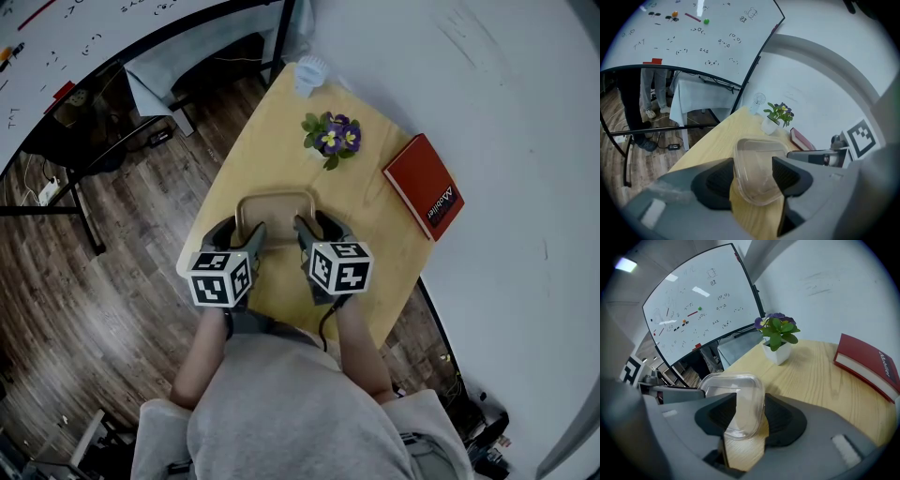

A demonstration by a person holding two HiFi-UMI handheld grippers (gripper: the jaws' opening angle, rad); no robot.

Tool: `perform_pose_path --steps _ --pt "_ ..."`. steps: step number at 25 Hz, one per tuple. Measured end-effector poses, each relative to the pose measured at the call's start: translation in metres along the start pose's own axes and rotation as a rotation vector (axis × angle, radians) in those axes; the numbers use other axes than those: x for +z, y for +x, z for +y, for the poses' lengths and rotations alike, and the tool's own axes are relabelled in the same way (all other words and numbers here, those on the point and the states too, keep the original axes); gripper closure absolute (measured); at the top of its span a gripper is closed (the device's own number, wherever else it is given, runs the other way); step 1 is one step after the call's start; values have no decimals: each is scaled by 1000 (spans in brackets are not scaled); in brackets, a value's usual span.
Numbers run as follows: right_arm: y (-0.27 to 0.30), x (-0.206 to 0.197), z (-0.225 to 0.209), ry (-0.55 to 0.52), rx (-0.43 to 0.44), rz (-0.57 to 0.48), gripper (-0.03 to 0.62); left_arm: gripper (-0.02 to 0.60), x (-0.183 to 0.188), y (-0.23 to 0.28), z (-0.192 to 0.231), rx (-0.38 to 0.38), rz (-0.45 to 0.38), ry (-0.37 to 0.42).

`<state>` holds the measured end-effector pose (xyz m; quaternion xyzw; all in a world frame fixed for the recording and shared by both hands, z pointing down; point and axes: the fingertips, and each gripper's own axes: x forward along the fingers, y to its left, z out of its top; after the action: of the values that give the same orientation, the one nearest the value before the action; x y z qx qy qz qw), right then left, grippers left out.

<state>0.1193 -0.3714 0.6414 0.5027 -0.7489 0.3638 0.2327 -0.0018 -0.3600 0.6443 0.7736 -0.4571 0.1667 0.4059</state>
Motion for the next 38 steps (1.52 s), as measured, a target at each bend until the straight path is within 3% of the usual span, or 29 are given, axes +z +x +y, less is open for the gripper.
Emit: perform_pose_path --steps 19,38 --pt "-7 11 11 -40 -3 -51 399 322 11 -10 -3 15 -35 61" --pt "-68 56 36 -123 -30 -292 416 373 57 -59 -35 30 -228 227"
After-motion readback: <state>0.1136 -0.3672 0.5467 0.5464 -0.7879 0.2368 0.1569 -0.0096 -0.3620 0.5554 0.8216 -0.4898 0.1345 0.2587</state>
